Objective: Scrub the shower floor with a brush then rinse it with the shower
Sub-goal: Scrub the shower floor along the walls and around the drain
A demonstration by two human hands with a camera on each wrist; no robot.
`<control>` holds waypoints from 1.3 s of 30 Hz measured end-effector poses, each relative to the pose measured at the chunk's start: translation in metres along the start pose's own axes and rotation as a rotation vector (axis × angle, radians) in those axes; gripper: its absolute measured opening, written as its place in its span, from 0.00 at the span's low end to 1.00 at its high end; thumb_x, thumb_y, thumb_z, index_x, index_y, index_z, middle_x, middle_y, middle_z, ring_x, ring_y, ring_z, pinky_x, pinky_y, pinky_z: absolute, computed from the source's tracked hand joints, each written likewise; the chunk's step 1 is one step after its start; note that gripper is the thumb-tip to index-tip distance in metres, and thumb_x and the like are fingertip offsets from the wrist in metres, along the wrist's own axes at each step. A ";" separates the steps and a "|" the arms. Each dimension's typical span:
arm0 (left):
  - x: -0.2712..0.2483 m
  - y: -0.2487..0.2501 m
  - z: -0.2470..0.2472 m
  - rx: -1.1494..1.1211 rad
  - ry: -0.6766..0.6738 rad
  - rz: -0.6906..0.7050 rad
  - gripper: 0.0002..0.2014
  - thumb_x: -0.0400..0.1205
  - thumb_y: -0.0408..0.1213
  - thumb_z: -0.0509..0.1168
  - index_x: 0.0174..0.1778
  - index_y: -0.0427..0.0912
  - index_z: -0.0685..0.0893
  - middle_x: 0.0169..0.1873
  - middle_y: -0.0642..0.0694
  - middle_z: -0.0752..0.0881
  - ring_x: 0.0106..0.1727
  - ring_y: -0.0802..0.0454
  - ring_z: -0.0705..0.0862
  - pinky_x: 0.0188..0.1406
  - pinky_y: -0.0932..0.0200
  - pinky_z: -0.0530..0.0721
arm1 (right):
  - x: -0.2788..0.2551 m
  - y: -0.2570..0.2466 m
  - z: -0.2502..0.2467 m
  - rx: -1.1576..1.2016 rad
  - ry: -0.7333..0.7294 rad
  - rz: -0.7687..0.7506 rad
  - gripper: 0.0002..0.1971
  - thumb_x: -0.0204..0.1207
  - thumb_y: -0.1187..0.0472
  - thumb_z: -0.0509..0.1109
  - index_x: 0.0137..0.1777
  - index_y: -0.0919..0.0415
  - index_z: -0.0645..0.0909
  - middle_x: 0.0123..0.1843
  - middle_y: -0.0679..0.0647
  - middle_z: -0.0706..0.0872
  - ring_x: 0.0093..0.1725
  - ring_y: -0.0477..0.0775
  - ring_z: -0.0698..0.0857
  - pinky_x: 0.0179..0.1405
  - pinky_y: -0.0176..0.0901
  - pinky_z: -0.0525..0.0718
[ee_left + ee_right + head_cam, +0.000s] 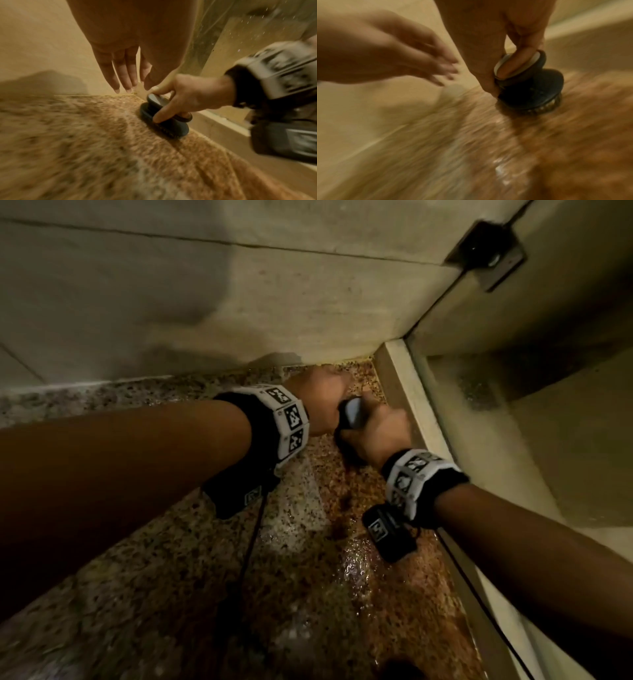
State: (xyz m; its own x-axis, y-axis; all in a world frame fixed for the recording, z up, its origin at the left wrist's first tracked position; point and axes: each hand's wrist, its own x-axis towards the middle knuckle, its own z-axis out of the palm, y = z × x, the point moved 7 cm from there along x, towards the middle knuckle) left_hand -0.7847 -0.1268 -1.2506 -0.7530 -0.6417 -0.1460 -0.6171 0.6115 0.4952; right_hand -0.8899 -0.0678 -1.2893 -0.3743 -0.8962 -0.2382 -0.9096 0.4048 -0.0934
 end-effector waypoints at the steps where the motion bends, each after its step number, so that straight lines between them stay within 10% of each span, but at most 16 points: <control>1: -0.002 -0.004 0.000 -0.003 -0.002 -0.021 0.19 0.78 0.38 0.65 0.64 0.37 0.75 0.61 0.36 0.78 0.60 0.37 0.79 0.57 0.49 0.78 | -0.010 -0.020 0.008 0.059 -0.006 -0.094 0.25 0.71 0.45 0.74 0.65 0.54 0.77 0.48 0.57 0.88 0.46 0.62 0.87 0.43 0.46 0.84; 4: -0.008 -0.016 -0.003 0.019 -0.005 -0.066 0.16 0.77 0.34 0.66 0.60 0.36 0.76 0.57 0.34 0.80 0.59 0.37 0.80 0.53 0.51 0.77 | -0.023 -0.043 0.017 0.009 -0.113 -0.277 0.18 0.75 0.49 0.72 0.63 0.55 0.80 0.43 0.52 0.88 0.39 0.54 0.85 0.39 0.42 0.80; 8: -0.020 -0.037 -0.006 0.031 0.015 -0.130 0.17 0.79 0.35 0.64 0.64 0.39 0.75 0.59 0.35 0.77 0.61 0.36 0.77 0.59 0.47 0.77 | 0.013 0.007 -0.016 -0.028 0.020 0.005 0.24 0.75 0.47 0.71 0.68 0.57 0.76 0.56 0.60 0.87 0.54 0.65 0.86 0.45 0.46 0.79; 13: -0.026 -0.041 -0.009 0.034 0.016 -0.119 0.18 0.78 0.31 0.64 0.65 0.37 0.75 0.60 0.34 0.77 0.62 0.35 0.77 0.58 0.49 0.76 | -0.069 -0.055 0.014 0.051 -0.198 -0.432 0.22 0.76 0.50 0.73 0.66 0.59 0.78 0.43 0.58 0.81 0.37 0.57 0.79 0.38 0.48 0.76; 19: -0.031 -0.039 -0.009 0.073 -0.012 -0.112 0.18 0.79 0.34 0.62 0.66 0.38 0.73 0.62 0.35 0.75 0.63 0.37 0.76 0.61 0.47 0.77 | 0.018 0.009 -0.013 0.016 0.069 0.059 0.30 0.71 0.50 0.73 0.72 0.56 0.72 0.58 0.62 0.86 0.55 0.66 0.86 0.50 0.49 0.83; 25: -0.032 -0.035 -0.022 0.088 -0.011 -0.075 0.17 0.79 0.33 0.62 0.64 0.39 0.75 0.60 0.36 0.76 0.61 0.36 0.77 0.59 0.44 0.78 | -0.030 -0.072 0.018 -0.090 -0.182 -0.379 0.27 0.76 0.48 0.72 0.72 0.58 0.76 0.51 0.61 0.83 0.47 0.61 0.84 0.38 0.44 0.73; 30: -0.038 -0.051 -0.038 0.190 0.048 -0.058 0.15 0.83 0.32 0.56 0.66 0.39 0.73 0.61 0.36 0.76 0.60 0.36 0.76 0.58 0.42 0.78 | 0.057 0.020 -0.037 -0.017 0.129 0.142 0.27 0.74 0.51 0.74 0.67 0.67 0.76 0.62 0.67 0.82 0.59 0.68 0.83 0.53 0.53 0.82; 39: -0.040 -0.069 -0.051 0.263 0.162 -0.011 0.15 0.81 0.39 0.56 0.64 0.44 0.75 0.56 0.40 0.80 0.58 0.38 0.79 0.56 0.46 0.80 | 0.090 0.024 -0.022 0.130 0.259 0.313 0.20 0.71 0.52 0.75 0.57 0.67 0.82 0.56 0.66 0.86 0.55 0.67 0.86 0.51 0.53 0.84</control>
State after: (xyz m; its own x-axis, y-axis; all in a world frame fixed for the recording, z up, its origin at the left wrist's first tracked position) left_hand -0.7003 -0.1671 -1.2348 -0.7126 -0.7016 -0.0011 -0.6790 0.6892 0.2527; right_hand -0.9492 -0.1425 -1.2918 -0.6768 -0.7358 -0.0256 -0.7208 0.6693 -0.1801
